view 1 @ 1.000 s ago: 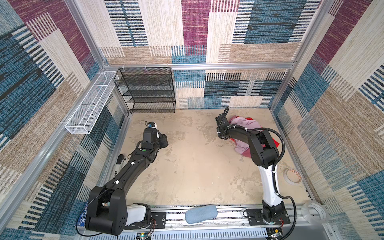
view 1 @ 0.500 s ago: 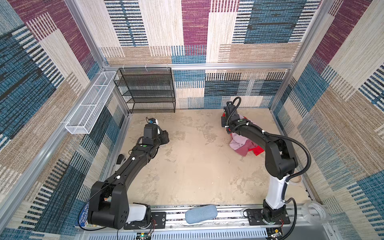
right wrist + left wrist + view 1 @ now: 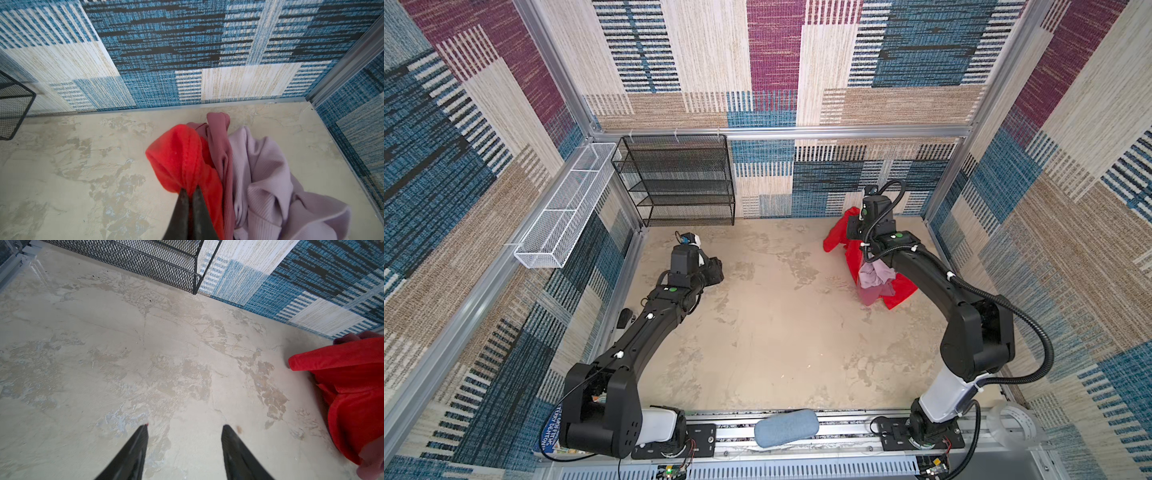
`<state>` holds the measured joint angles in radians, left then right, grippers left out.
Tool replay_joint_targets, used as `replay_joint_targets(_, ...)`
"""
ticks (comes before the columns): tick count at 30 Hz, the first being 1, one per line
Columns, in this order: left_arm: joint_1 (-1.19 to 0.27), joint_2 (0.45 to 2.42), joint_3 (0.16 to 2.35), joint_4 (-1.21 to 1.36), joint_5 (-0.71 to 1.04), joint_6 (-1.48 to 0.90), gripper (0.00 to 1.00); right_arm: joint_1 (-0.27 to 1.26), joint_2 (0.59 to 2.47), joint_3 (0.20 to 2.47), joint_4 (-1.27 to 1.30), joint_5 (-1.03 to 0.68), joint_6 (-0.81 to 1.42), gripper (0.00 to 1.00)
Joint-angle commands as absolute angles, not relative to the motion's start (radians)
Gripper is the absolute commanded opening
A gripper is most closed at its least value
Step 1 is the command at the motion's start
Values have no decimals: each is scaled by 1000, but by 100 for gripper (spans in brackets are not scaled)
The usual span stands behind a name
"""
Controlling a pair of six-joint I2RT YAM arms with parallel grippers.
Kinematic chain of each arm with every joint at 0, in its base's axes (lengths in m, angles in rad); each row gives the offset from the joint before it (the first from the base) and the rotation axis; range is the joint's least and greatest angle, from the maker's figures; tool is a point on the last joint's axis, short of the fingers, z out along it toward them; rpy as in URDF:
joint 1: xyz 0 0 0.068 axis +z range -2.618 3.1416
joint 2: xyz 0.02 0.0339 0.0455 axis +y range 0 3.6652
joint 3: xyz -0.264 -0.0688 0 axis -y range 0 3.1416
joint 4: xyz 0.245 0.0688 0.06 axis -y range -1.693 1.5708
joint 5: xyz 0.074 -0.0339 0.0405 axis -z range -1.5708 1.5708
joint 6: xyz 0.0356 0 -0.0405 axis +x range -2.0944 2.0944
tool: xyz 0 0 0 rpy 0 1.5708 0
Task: Pick out a specific cloth from the pile
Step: 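Lift the red cloth out of the pile with the right gripper, then carry the red cloth across toward the left arm and lower it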
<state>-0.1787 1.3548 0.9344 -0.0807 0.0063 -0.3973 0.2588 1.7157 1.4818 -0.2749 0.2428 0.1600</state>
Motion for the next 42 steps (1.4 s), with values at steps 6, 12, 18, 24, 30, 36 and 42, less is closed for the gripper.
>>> replay_joint_targets(6,-178,1336,945,-82,23,-421,60,228,1620,1490,-205,160,172,0)
replay_joint_targets(12,-178,1317,953,-96,25,-422,59,221,1584,1522,-221,154,160,0)
replay_joint_targets(18,-178,1289,954,-110,24,-416,59,210,1552,1539,-228,157,153,0)
replay_joint_targets(24,-178,1268,962,-124,20,-409,59,204,1528,1569,-236,149,153,0)
replay_joint_targets(30,-178,1257,980,-138,20,-404,59,202,1520,1636,-262,158,140,0)
replay_joint_targets(36,-179,1247,1006,-152,23,-403,59,202,1508,1720,-285,128,140,0)
replay_joint_targets(42,-178,1221,1028,-183,20,-400,59,202,1530,1832,-318,30,136,0)
